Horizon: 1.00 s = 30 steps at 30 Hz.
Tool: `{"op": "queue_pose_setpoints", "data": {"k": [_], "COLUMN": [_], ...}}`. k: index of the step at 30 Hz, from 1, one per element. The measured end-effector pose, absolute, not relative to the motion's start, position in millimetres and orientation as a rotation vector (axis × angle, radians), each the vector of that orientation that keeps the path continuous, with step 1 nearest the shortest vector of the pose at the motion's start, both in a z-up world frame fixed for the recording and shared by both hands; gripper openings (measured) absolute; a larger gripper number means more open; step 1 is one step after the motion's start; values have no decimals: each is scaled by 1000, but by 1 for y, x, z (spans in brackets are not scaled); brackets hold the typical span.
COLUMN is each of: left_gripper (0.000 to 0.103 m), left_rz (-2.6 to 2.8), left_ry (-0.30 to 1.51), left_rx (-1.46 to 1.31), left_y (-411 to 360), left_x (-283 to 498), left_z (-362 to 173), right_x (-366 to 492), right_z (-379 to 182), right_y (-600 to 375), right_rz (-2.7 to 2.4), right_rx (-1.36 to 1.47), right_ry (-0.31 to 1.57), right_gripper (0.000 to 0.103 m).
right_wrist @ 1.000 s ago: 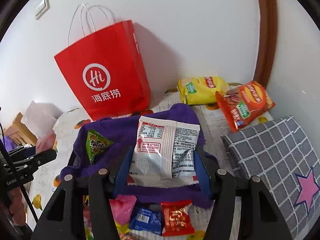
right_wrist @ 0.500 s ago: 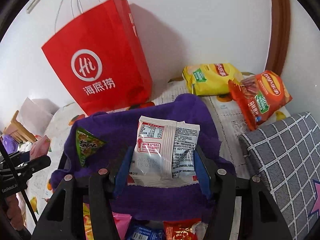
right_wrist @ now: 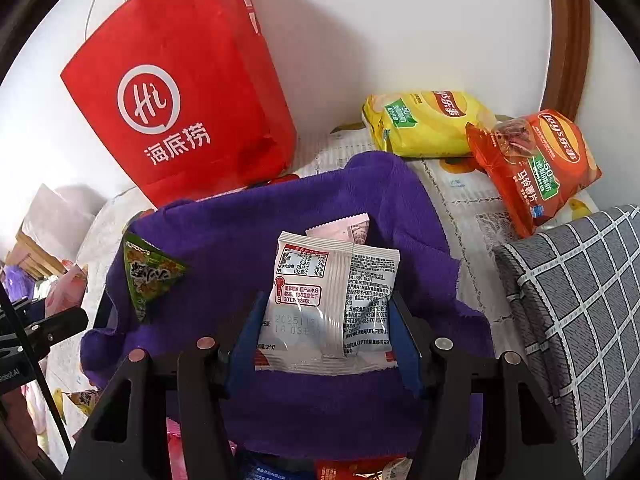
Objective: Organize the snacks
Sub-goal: 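Open the right tool over the towel while the left tool releases the pink peach packet onto it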
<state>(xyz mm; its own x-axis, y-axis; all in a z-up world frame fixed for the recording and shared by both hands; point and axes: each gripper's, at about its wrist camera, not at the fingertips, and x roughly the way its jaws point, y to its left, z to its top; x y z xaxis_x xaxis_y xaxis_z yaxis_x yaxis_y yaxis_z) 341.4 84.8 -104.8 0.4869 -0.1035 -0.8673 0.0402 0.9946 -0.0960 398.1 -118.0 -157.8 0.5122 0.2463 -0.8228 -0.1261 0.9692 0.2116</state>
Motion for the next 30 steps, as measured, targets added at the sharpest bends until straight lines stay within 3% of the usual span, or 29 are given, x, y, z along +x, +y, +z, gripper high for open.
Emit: {"op": "queue_pose_setpoints", "data": {"k": [30], "left_gripper": [44], "left_rz": [-98], "left_ry": [1112], "left_rx": [-85], "left_y": [82], "left_x": [350], "left_z": [-122], "right_x": [407], "right_z": [-181], "right_y": [-114], "right_rz": [220], "right_rx": [104], "right_ry": [1073], "right_gripper": [61]}}
